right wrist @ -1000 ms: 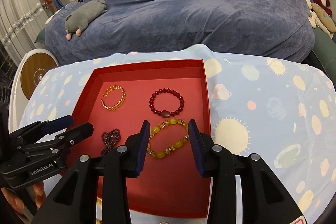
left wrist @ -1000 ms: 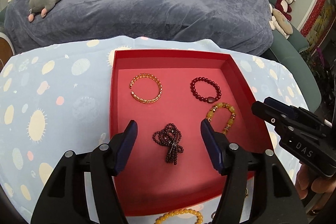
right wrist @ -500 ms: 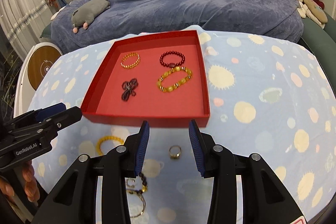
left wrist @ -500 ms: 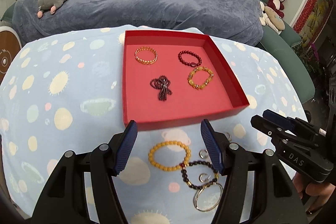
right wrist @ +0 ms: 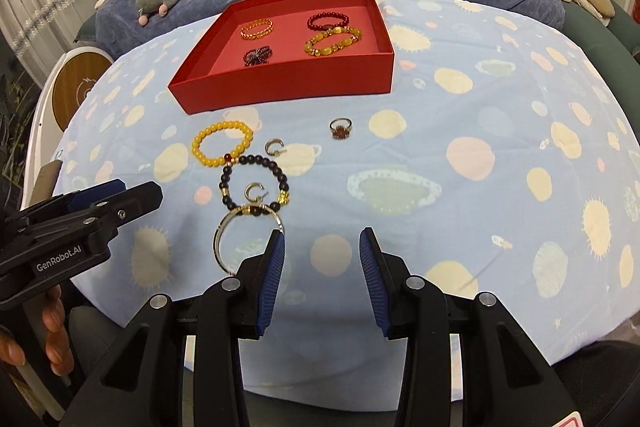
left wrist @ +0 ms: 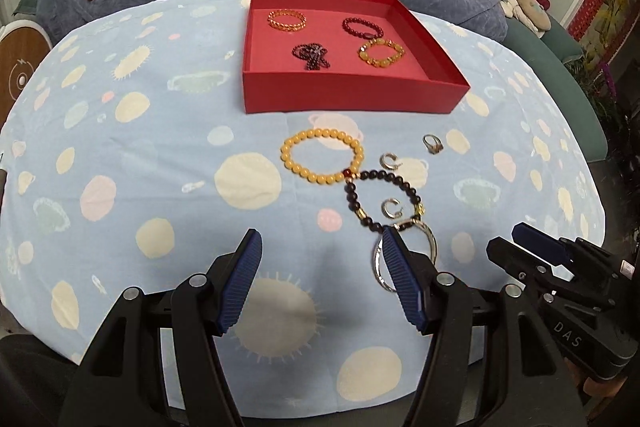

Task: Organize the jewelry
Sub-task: 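Grasp the thin gold bangle with the left gripper and lift it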

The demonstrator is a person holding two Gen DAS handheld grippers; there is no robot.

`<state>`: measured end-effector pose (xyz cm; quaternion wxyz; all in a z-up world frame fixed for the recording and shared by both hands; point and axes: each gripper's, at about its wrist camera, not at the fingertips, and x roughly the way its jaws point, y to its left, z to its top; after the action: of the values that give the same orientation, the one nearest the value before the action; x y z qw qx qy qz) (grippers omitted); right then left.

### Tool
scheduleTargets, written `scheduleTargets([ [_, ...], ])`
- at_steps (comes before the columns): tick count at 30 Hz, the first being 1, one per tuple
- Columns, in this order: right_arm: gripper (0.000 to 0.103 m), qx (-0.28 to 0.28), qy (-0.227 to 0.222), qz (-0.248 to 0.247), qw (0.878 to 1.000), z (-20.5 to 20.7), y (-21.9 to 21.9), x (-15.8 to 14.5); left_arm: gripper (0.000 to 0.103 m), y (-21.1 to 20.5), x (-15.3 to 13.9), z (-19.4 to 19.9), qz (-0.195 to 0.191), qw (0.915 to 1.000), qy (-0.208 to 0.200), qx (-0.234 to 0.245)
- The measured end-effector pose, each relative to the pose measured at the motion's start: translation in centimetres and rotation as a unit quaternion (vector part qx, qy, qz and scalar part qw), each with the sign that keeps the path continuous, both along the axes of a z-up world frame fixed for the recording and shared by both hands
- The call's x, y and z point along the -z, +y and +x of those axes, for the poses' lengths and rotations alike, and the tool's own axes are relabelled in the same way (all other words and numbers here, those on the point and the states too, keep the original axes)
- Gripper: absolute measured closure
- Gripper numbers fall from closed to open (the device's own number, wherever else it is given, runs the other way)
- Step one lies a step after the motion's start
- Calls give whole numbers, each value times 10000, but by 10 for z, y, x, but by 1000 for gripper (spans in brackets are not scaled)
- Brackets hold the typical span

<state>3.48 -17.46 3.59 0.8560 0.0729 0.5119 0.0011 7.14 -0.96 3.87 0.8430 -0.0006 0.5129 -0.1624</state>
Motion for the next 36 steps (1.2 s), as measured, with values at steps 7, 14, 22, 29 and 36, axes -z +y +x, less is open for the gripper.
scheduleTargets([
  [7,65,148,16,-105,9998,-13,-10,4,30,-26,12,-21,-90,9996,62,251],
  [14,65,371,34,-6,9993,-9,-28,7,27,-57,32,-24,217,9987,27,452],
  [22,64,422,89,33,9991,-1,-34,15,27,-71,51,-16,449,9977,101,504],
  [29,65,394,122,52,9991,3,-33,19,50,-75,49,-14,661,9958,-170,611],
  [36,65,281,146,54,9995,7,-23,20,50,-54,44,-11,471,9979,-83,436],
])
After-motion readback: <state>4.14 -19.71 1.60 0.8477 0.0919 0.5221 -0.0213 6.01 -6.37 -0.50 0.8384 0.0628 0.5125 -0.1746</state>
